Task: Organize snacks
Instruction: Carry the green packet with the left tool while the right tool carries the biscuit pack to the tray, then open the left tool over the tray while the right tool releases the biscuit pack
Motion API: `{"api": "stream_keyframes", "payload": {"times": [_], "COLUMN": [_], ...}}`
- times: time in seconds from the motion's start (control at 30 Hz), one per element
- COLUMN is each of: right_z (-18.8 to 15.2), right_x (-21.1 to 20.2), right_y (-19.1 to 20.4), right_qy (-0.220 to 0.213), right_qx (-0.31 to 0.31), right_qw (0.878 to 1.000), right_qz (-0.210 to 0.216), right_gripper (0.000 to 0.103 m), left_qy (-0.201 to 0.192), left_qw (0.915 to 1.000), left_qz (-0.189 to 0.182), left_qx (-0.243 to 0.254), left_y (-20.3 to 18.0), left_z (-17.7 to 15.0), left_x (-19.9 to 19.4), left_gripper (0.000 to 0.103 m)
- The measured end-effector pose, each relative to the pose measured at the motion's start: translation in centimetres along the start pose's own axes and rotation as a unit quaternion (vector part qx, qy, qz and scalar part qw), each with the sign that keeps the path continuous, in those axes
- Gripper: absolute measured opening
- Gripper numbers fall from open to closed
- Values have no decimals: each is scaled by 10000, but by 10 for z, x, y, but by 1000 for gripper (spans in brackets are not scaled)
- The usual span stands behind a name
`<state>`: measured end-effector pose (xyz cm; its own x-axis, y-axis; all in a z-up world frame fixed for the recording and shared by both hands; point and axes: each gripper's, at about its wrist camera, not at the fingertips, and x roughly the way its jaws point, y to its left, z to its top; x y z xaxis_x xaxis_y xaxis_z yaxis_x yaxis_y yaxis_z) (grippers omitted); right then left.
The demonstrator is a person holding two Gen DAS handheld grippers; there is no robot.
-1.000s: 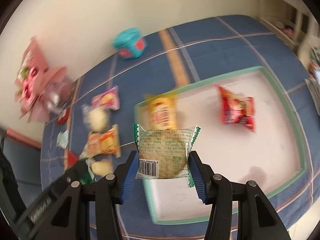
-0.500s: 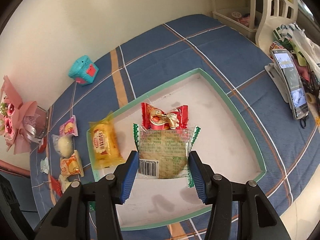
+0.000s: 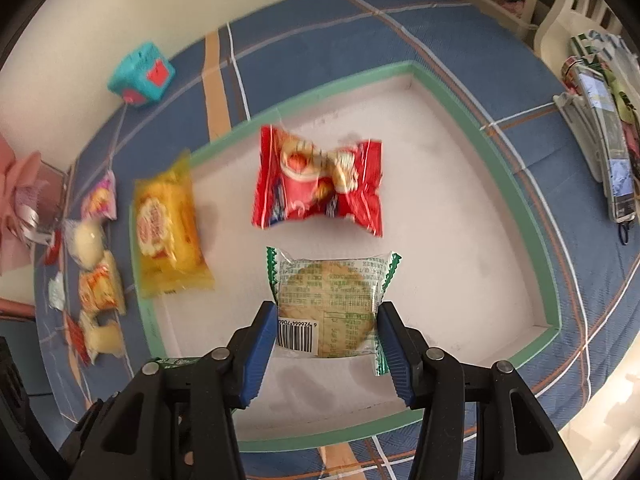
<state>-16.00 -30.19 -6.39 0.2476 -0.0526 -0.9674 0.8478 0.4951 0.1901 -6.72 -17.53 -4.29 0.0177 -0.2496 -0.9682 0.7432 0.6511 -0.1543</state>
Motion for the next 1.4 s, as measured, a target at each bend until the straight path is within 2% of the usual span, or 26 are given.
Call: {"api": "stream_keyframes", "payload": {"times": [0.23, 0.47, 0.6, 0.77, 0.9, 1.0, 1.1, 1.23, 1.4], "right_z": [-7, -13, -11, -4, 0, 3, 7, 11, 9], "right_x": [13, 13, 14, 18, 12, 0, -13, -22, -26], "right_y": [3, 3, 6, 6, 4, 2, -2, -8, -10], "right_qy": [238, 224, 229, 167, 57, -146, -384, -549, -615], "right_qx": [-78, -87, -78, -4, -17, 75, 154, 304, 349], "right_qw": [9997, 9997, 9996, 9998, 10000, 9999, 9991, 9980, 9975], "right_qz": [-83, -96, -119, -58, -38, -15, -55, -23, -38], "right_gripper": [55, 58, 62, 69, 71, 71, 71, 71, 71], "left_qy": [179, 186, 335, 359, 363, 272, 75, -181, -428], "left_qw": [9998, 9994, 9993, 9990, 9991, 9994, 9998, 9996, 9972], "left_qz": [62, 170, 58, 52, -70, -96, -139, -196, 4], "left_qx": [31, 224, 172, 244, 216, 174, 99, -120, -614], "left_y": [-1, -12, -14, -19, -19, -19, -17, -7, 20], "left_z": [-4, -8, -6, -5, -4, -2, 1, 5, 10], "left_x": [16, 26, 36, 44, 46, 41, 32, 20, 9], "left_gripper": [66, 67, 67, 72, 78, 80, 92, 95, 99]}}
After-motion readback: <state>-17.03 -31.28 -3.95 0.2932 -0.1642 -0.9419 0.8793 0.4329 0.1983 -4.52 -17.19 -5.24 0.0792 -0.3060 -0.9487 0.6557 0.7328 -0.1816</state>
